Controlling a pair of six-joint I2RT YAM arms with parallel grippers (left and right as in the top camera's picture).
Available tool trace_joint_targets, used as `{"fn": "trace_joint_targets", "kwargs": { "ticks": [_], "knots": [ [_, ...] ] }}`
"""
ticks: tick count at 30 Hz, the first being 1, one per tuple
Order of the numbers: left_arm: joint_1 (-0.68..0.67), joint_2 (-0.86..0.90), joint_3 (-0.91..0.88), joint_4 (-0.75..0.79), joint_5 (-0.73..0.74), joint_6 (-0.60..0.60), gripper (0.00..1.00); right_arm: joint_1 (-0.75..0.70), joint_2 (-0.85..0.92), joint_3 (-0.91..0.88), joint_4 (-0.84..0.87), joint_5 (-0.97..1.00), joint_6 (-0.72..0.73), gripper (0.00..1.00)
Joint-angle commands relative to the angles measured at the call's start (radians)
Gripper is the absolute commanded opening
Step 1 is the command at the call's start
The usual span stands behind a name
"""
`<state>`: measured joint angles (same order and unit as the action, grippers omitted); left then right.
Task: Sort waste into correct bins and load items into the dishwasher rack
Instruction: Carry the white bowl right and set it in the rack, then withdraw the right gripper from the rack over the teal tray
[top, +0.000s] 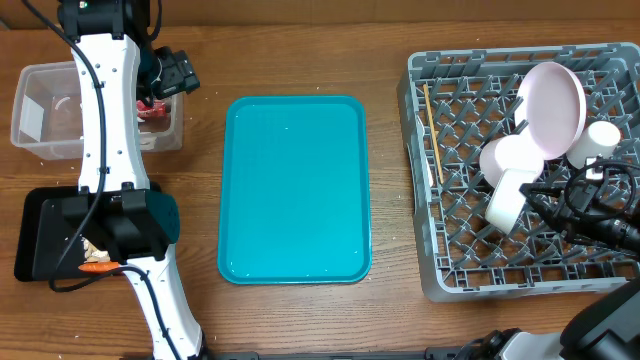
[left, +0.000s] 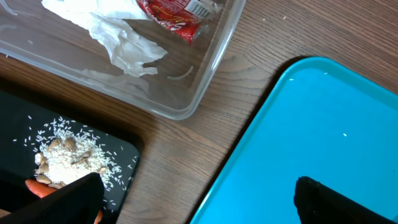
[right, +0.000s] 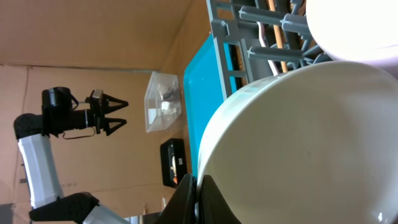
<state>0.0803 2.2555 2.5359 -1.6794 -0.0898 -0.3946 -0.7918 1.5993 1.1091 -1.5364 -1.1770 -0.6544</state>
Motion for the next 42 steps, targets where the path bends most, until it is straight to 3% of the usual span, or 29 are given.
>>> {"fn": "trace_joint_targets", "kwargs": {
  "ticks": [1,10,18,24,33,37,42],
  "knots": [
    [-0.002,-0.009,0.019,0.002,0.005,-0.021,1.00,-0.007,0.010,-0.006,0.005,-0.037,-0.027,0.04],
    [-0.002,-0.009,0.019,0.002,0.005,-0.021,1.00,-0.089,0.010,-0.006,0.002,0.101,0.085,0.06],
    [-0.002,-0.009,0.019,0.002,0.005,-0.021,1.00,-0.159,0.009,0.022,0.002,0.211,0.190,0.25],
    [-0.002,-0.009,0.019,0.002,0.005,-0.021,1.00,-0.168,-0.029,0.085,0.056,0.393,0.405,0.29],
    [-0.002,-0.009,0.019,0.002,0.005,-0.021,1.00,-0.162,-0.286,0.185,0.098,0.787,0.768,0.35],
    [-0.002,-0.009,0.019,0.002,0.005,-0.021,1.00,-0.138,-0.409,0.231,0.083,0.825,0.790,0.39],
    [-0.002,-0.009,0.019,0.002,0.005,-0.021,1.00,-0.067,-0.501,0.233,0.080,0.828,0.790,0.36]
  ]
}}
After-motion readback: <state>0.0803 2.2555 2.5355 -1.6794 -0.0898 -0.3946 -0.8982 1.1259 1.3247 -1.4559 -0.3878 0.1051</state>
